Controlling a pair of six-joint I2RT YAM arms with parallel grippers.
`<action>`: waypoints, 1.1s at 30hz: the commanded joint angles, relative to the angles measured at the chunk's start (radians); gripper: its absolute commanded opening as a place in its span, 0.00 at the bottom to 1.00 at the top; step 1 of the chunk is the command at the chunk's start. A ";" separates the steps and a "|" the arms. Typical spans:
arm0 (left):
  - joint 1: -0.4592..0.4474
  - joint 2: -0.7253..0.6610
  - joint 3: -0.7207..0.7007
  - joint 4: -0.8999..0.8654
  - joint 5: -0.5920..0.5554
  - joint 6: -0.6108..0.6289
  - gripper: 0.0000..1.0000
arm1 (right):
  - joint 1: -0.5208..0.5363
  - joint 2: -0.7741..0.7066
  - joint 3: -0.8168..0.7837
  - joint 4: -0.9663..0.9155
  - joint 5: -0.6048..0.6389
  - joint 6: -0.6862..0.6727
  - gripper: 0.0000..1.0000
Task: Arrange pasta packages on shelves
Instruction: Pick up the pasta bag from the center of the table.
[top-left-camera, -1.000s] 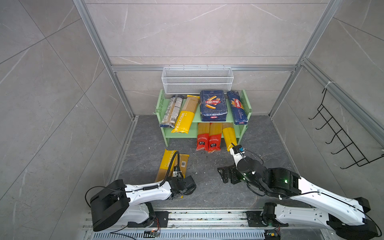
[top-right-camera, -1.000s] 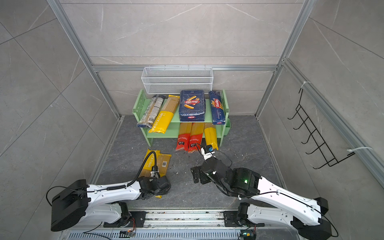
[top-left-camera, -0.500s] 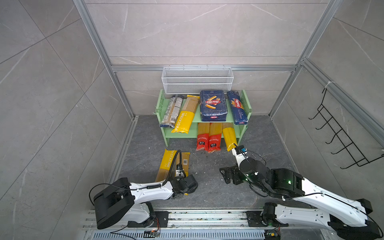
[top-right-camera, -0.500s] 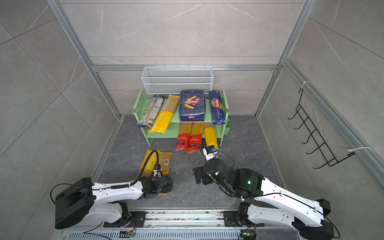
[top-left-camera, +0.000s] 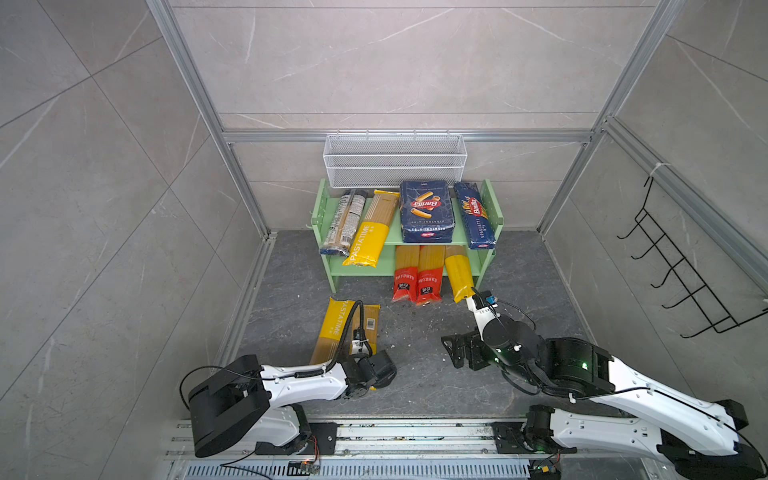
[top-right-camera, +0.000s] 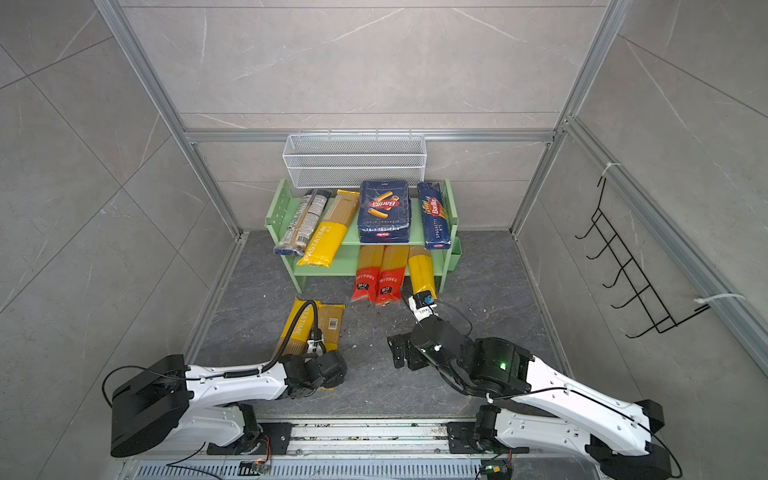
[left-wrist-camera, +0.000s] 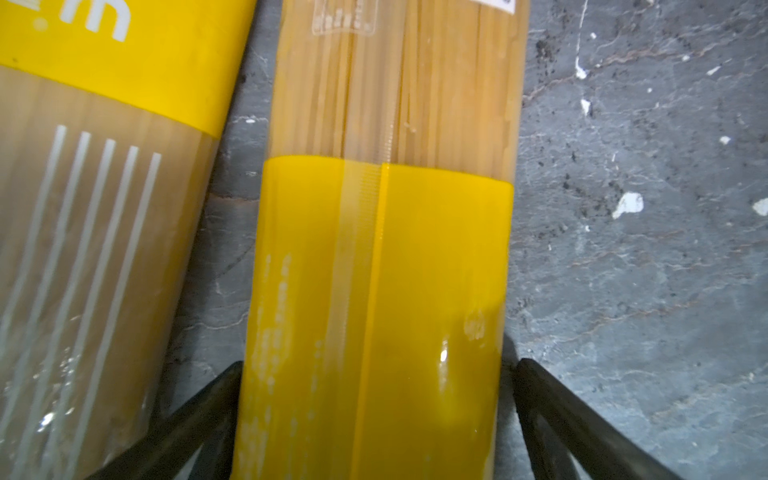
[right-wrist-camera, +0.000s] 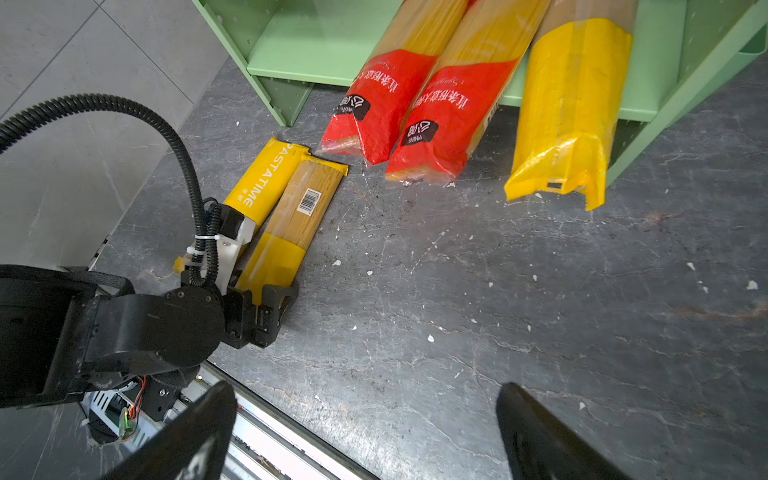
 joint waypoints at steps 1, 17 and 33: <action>0.006 0.064 -0.080 -0.044 0.165 -0.085 1.00 | -0.005 -0.008 0.035 -0.036 0.018 0.016 0.99; -0.071 0.231 -0.144 0.090 0.247 -0.192 0.31 | -0.003 0.000 0.048 -0.034 -0.001 0.014 1.00; -0.196 -0.036 -0.161 -0.091 0.076 -0.290 0.00 | -0.005 -0.003 0.057 -0.018 -0.020 0.011 1.00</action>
